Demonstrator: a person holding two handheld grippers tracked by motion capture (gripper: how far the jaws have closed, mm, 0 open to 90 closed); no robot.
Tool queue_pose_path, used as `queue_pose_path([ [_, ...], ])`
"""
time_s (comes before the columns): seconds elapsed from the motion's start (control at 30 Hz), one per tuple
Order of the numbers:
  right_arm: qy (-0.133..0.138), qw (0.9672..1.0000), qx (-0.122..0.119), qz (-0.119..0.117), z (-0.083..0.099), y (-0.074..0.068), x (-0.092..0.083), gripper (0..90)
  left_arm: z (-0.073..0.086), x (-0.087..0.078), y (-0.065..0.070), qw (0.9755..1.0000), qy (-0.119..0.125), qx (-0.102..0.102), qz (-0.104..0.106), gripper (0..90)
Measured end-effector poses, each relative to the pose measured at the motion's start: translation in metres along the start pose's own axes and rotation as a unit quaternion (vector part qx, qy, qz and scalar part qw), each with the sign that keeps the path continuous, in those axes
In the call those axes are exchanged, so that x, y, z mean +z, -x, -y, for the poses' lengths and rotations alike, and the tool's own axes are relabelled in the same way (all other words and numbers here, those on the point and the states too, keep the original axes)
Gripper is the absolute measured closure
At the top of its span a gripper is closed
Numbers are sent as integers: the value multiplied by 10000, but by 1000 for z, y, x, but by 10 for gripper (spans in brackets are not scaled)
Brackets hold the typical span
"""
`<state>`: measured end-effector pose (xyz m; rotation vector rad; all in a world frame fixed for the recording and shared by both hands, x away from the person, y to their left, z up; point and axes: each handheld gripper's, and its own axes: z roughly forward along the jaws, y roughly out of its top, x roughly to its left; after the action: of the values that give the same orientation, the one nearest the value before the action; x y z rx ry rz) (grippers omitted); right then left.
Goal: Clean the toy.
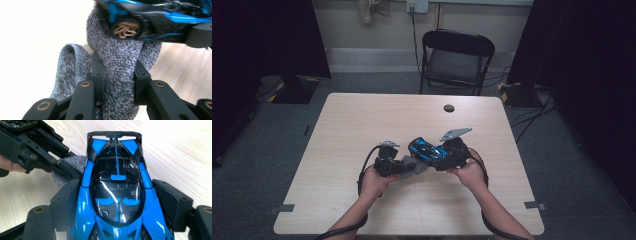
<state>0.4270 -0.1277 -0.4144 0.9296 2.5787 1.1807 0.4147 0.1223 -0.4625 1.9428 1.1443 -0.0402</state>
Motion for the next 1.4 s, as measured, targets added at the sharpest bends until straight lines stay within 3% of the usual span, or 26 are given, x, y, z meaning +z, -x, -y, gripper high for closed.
queue_pose_path([
  [0.33, 32, 10000, 24, 19, 1, 3, -3, 253, -5, -11, -15, 9987, 91, -31, -501, 689],
  [0.4, 26, 10000, 25, 58, 2, 3, -4, 253, -4, -12, -16, 9988, 67, -110, -474, 689],
  [0.5, 64, 9999, 64, 75, 1, 5, -5, 253, 0, -8, -10, 9988, -138, 61, -463, 689],
  [0.63, 112, 9999, 82, 71, -1, 6, -7, 253, 6, 1, 5, 9980, -382, 388, -327, 689],
  [0.93, 114, 9999, 69, 38, -7, 4, -3, 253, 4, 22, 47, 9962, -452, 678, 312, 688],
  [1.17, 19, 10000, 45, 7, -2, 0, 5, 253, 2, 27, 54, 9957, -221, 395, 810, 688],
  [1.2, -8, 10000, 36, 18, -2, 0, 7, 253, 1, 27, 54, 9959, -208, 419, 773, 688],
  [1.27, -77, 10000, -19, 35, 0, -1, 10, 253, -1, 25, 52, 9965, -215, 283, 751, 688],
  [1.4, -3, 10000, 10, 48, 0, 0, 10, 253, -2, 20, 40, 9980, -171, 142, 597, 688],
])
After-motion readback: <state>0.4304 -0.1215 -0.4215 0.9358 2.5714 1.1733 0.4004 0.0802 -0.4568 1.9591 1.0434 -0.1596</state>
